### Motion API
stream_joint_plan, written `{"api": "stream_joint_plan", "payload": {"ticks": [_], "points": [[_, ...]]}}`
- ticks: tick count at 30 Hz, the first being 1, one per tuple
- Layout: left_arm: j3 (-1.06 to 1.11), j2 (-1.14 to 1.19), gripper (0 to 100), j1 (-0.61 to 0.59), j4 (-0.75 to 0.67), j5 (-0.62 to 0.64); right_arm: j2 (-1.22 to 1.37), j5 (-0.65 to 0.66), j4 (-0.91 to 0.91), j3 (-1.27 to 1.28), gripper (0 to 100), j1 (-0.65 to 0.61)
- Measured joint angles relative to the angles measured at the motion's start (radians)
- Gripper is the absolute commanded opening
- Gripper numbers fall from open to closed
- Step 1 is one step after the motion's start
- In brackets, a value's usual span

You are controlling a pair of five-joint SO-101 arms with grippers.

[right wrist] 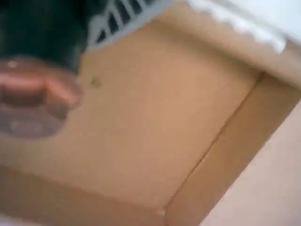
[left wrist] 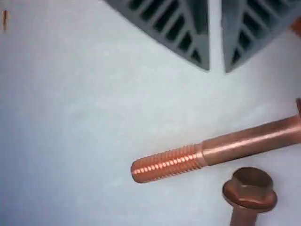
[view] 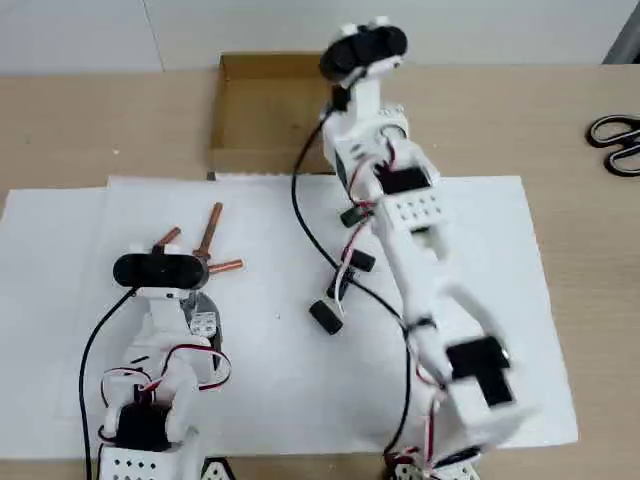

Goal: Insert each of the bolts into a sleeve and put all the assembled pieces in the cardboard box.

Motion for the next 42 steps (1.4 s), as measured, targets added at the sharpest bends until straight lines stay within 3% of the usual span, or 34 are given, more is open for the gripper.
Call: {"api": "stream_joint_plan", "payload": {"ticks": [9,17,23,33,36,42], "points": [[0.0,0.0,1,0.0,0.0,0.0,0.358,0.003,0.0,-0.397,0.3,0.0],[0.0,0.0,1,0.0,0.0,0.0,0.509,0.149,0.0,-0.451,1.2,-0.034],[0.0,0.0,1,0.0,0.0,0.0,0.519,0.226,0.025,-0.454,16.7,-0.037],[0.0,0.0,1,0.0,0.0,0.0,0.482,0.252,0.158,-0.474,5.2,-0.037],[0.0,0.0,1,0.0,0.0,0.0,0.413,0.252,0.258,-0.474,0.2,-0.037],[0.0,0.0,1,0.0,0.0,0.0,0.265,0.252,0.526,-0.474,0.3,-0.037]]}}
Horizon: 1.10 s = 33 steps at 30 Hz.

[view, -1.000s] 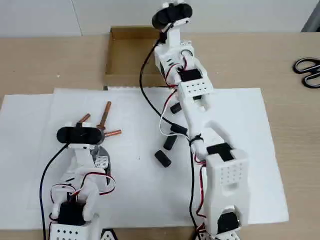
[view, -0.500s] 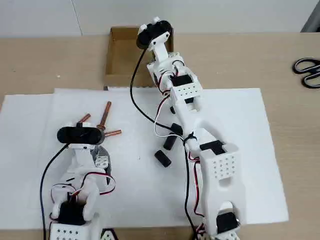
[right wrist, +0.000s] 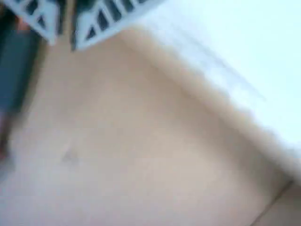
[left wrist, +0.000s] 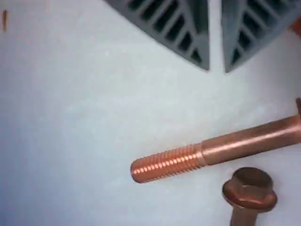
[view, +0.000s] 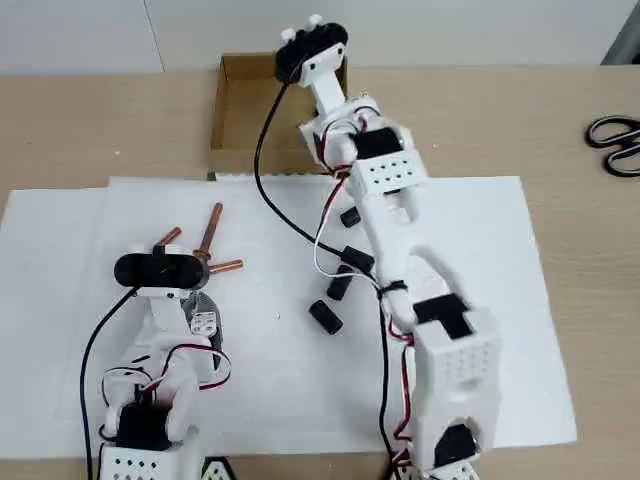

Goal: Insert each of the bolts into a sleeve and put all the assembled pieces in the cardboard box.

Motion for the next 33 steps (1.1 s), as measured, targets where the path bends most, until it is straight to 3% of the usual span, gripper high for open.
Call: {"api": "stream_joint_plan", "payload": {"ticks": [6,11,15,25,28,33], "points": [[0.0,0.0,1,-0.008,0.0,0.0,-0.089,-0.012,0.31,0.0,0.3,0.0],[0.0,0.0,1,-0.008,0.0,0.0,-0.098,-0.192,0.563,0.0,0.3,0.0],[0.0,0.0,1,-0.008,0.0,0.0,-0.098,-0.25,0.73,0.0,0.4,-0.011],[0.0,0.0,1,-0.008,0.0,0.0,-0.1,-0.258,0.793,0.0,0.4,-0.015],[0.0,0.0,1,-0.008,0.0,0.0,-0.1,-0.158,0.793,0.0,0.4,-0.012],[0.0,0.0,1,-0.008,0.0,0.0,-0.069,0.13,0.793,-0.002,0.6,-0.015]]}}
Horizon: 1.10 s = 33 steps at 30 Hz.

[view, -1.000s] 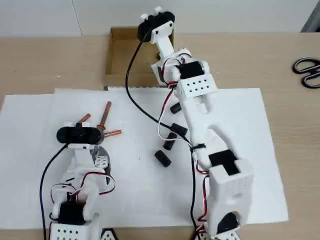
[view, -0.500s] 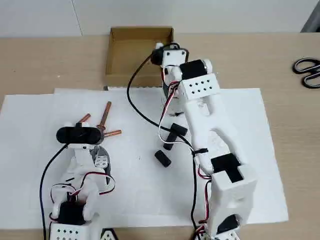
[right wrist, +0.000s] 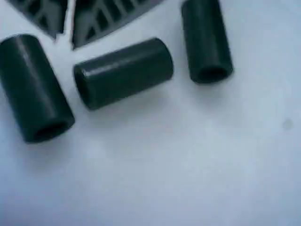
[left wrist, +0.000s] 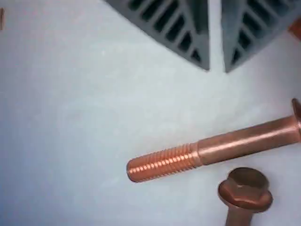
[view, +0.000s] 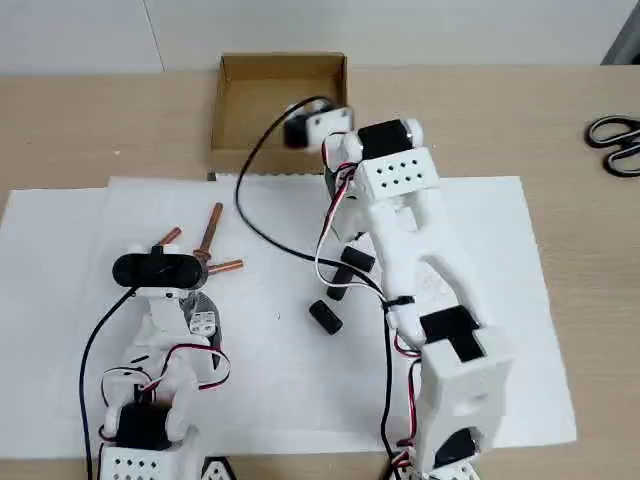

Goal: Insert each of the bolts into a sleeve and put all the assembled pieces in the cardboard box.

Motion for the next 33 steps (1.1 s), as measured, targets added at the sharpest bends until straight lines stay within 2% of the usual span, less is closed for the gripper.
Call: {"api": "stream_joint_plan", "payload": {"ticks": [3,6,10,23,33], "points": [[0.0,0.0,1,0.0,0.0,0.0,0.025,0.129,0.0,0.0,5.1,0.003],[0.0,0.0,1,0.0,0.0,0.0,0.051,0.184,0.0,0.0,11.2,0.0],[0.0,0.0,1,0.0,0.0,0.0,0.089,0.249,0.0,0.0,11.4,0.0],[0.0,0.0,1,0.0,0.0,0.0,0.178,0.347,-0.037,0.0,11.4,0.003],[0.0,0.0,1,0.0,0.0,0.0,0.258,0.371,-0.063,-0.003,9.9,0.02]]}}
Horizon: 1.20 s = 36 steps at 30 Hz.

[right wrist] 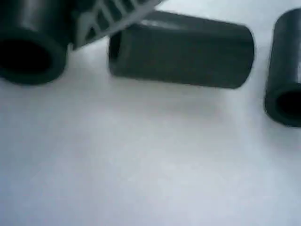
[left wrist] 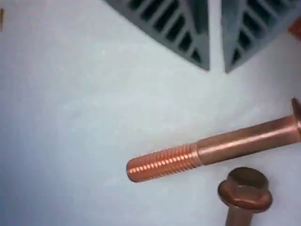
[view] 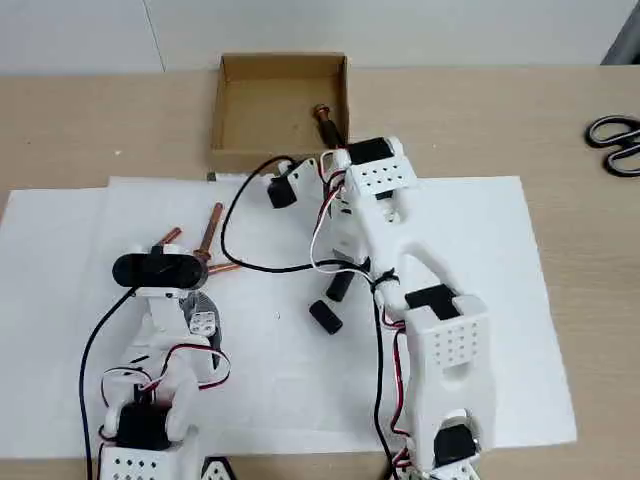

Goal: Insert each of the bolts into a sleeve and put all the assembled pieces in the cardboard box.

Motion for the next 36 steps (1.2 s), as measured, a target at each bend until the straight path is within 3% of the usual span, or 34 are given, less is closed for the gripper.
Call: {"api": "stream_joint_plan", "payload": {"ticks": [12,20,24,30,36], "points": [[0.0,0.0,1,0.0,0.0,0.0,0.055,0.002,0.0,-0.038,0.6,0.005],[0.0,0.0,1,0.0,0.0,0.0,0.031,-0.046,0.061,-0.1,0.8,0.009],[0.0,0.0,1,0.0,0.0,0.0,-0.074,-0.081,0.078,-0.1,0.4,0.012],[-0.006,0.0,1,0.0,0.0,0.006,-0.295,-0.233,0.087,-0.083,0.4,0.08],[-0.184,0.005,1,0.0,0.068,0.066,-0.523,-0.278,0.087,0.158,0.4,0.196]]}}
